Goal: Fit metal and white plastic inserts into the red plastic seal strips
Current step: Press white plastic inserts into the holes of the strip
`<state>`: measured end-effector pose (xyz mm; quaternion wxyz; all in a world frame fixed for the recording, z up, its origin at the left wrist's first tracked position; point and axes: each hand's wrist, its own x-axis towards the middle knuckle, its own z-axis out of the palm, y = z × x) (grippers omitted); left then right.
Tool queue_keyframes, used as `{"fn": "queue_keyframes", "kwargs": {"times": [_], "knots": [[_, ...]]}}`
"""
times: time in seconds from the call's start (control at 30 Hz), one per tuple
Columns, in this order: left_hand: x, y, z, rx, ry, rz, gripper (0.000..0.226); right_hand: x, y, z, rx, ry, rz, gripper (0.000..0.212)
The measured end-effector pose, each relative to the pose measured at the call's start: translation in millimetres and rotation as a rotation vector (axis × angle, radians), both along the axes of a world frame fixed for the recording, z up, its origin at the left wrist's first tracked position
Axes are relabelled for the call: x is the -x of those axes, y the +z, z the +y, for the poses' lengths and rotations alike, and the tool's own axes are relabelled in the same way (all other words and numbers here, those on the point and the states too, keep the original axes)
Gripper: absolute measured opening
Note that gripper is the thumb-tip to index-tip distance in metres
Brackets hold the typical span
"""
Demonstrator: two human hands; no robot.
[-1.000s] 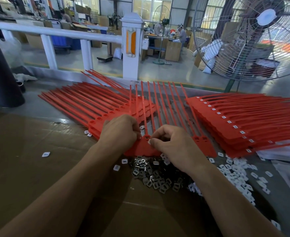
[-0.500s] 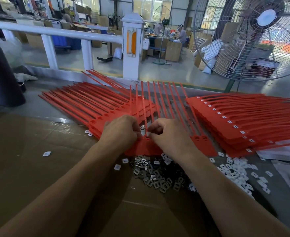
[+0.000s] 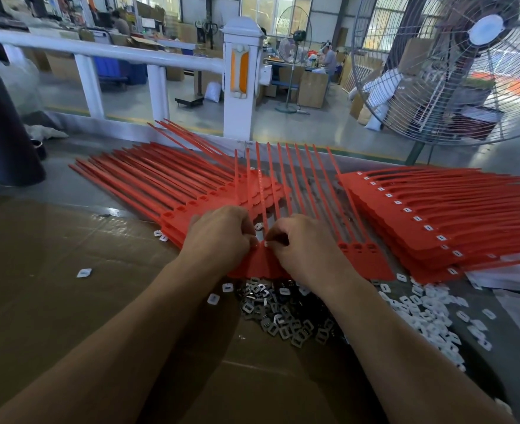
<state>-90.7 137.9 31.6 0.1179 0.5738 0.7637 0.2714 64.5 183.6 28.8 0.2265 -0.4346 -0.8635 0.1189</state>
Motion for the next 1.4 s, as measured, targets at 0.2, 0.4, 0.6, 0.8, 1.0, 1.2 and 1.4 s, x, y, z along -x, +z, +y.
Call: {"fn": "queue_keyframes", "kwargs": {"times": [0.2, 0.4, 0.6, 0.8, 1.0, 1.2, 1.4], "knots": [[0.3, -1.1, -0.2, -0.016, 0.003, -0.013, 0.011, -5.6, 0.1, -8.8, -0.123, 0.028, -0.176, 0.024], [0.3, -2.2, 0.2, -0.017, 0.001, -0.027, 0.012, -7.5, 4.6, -24.0, -0.243, 0.095, -0.419, 0.034], [-0.5, -0.8, -1.2, -0.018, -0.012, -0.022, 0.009, -9.8, 6.0, -21.8, -0.201, 0.085, -0.446, 0.035], [-0.1, -1.4, -3.0, -0.035, -0.029, 0.000, 0.008, -36.7, 14.8, -8.6, 0.060, 0.064, -0.060, 0.033], [-0.4, -2.5, -1.6, -0.068, -0.038, 0.031, 0.008, -63.2, 22.5, 0.3, 0.250, 0.043, -0.051, 0.005], [0.8, -4.0, -2.6, -0.075, -0.053, 0.041, 0.007, -58.6, 20.8, -2.6, 0.353, 0.097, -0.125, 0.009], [1.0, -4.6, -2.5, -0.076, -0.050, 0.039, 0.007, -59.3, 17.4, -0.5, 0.372, 0.098, -0.096, 0.014]]}}
